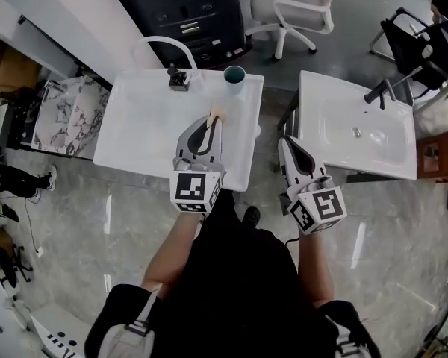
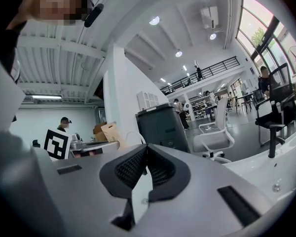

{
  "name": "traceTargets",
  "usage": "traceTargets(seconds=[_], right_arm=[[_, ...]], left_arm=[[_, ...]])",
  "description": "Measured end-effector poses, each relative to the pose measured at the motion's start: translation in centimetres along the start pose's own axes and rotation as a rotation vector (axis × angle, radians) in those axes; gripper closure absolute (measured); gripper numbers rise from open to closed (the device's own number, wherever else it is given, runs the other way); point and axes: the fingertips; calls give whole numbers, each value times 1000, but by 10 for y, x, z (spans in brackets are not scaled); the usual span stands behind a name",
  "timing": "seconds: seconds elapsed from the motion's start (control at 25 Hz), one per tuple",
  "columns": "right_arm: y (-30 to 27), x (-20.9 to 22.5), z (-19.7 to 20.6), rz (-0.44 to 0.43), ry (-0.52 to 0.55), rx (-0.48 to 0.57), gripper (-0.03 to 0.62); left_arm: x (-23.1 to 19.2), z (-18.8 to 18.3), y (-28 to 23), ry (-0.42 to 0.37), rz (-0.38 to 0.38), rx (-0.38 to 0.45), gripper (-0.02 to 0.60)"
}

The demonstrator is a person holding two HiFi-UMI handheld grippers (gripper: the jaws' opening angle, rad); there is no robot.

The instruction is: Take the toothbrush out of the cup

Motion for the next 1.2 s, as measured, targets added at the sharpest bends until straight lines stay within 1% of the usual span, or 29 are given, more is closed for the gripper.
traceTargets(seconds=[0.2,0.32,0.52,0.64,0.84,1.2], right_arm=[[12,-15,4,-42,30,-5,563],[18,-18,8,-62,40,-15,563],[27,-27,17,-64,46,-29,563],[32,-29,18,-61,46,-32,563],[31,-34,11,-63,67,-16,563],[40,-31,7,-63,83,-10,563]], left_arm=[[13,0,31,21,4,-6,543],[22,4,43,28,21,-21,543],[33,15,56,37,45,-46,543],[38,13,61,44,59,-38,543],[44,9,60,32,91,-33,545],[53,4,59,29,107,-35,545]])
Point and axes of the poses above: the fingertips, and each gripper's own axes: y backward along the fingers, x to its right, z out of its underside, and after that the axes turned 10 degrees about -y, right-handed
